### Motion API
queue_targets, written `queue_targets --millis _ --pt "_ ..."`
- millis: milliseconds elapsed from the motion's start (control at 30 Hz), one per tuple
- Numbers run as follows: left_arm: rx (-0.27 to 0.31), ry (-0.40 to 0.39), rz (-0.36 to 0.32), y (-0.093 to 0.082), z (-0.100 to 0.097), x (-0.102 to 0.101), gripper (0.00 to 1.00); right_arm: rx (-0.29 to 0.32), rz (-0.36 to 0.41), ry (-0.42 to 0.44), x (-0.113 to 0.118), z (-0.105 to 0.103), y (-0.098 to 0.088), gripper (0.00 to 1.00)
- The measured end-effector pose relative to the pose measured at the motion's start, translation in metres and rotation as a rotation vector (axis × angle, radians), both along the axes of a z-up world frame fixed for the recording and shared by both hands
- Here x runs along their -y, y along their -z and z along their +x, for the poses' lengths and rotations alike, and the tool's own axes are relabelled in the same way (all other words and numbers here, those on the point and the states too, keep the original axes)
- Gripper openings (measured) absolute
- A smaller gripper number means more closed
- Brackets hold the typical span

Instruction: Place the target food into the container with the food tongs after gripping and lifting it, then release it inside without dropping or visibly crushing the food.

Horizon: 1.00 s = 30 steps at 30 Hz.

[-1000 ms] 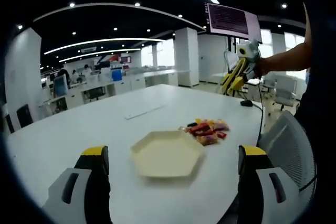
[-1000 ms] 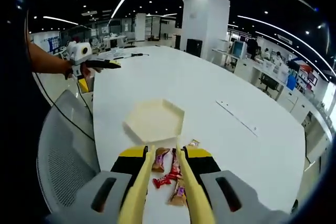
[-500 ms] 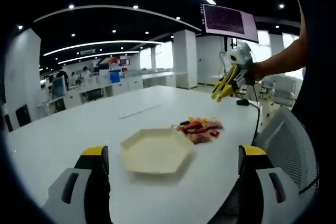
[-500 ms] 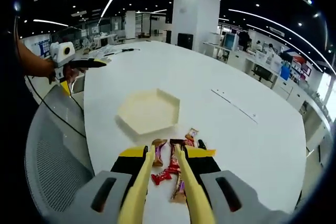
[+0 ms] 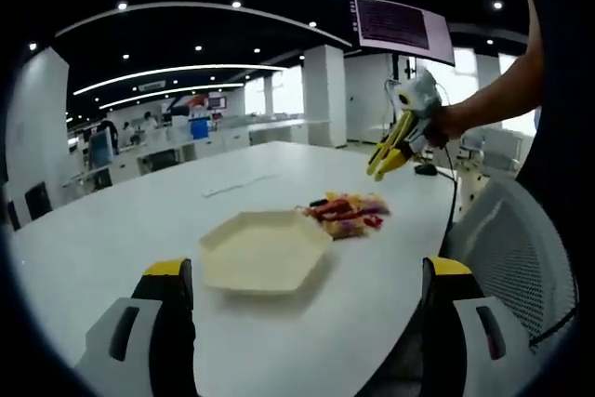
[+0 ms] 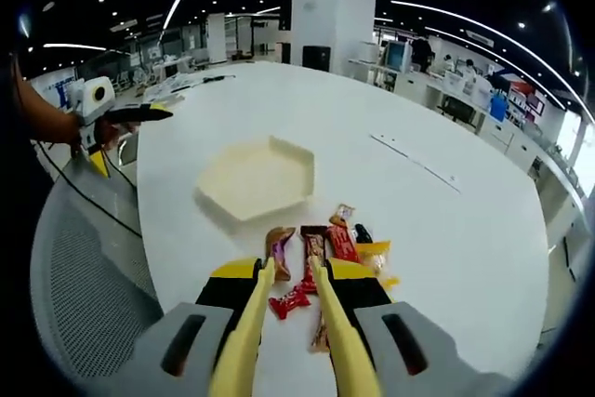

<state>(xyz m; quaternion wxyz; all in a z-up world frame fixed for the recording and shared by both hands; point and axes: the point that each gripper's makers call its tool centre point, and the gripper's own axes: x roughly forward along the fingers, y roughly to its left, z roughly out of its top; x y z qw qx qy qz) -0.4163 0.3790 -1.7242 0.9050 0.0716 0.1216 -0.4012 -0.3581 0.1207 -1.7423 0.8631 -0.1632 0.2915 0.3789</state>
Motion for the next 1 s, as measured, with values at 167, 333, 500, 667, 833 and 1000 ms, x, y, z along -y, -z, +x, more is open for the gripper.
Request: queue_targets --millis 167,333,500,667,833,1000 --pt "-0.028 -0.005 -0.019 0.003 0.001 -0.001 1.00 -0.022 -0.032 0.028 0.001 0.004 0.016 0.26" --pt "-0.034 0.001 -0.016 0.005 -0.001 0.001 1.00 -0.043 -0.038 0.066 0.003 0.007 0.031 0.26" --pt "-0.037 -0.012 -0.014 0.006 0.001 -0.002 1.00 -0.065 -0.045 0.090 0.005 0.007 0.044 0.26" --pt "-0.036 -0.015 0.010 0.009 0.002 -0.002 1.00 -0.082 -0.043 0.129 0.004 0.010 0.055 0.26" --pt "-0.040 -0.005 0.022 0.012 0.001 -0.001 0.99 -0.100 -0.065 0.157 0.003 0.011 0.065 0.26" --pt "-0.044 -0.005 0.031 0.014 0.001 -0.002 0.99 -0.134 -0.079 0.174 0.005 0.006 0.077 0.27"
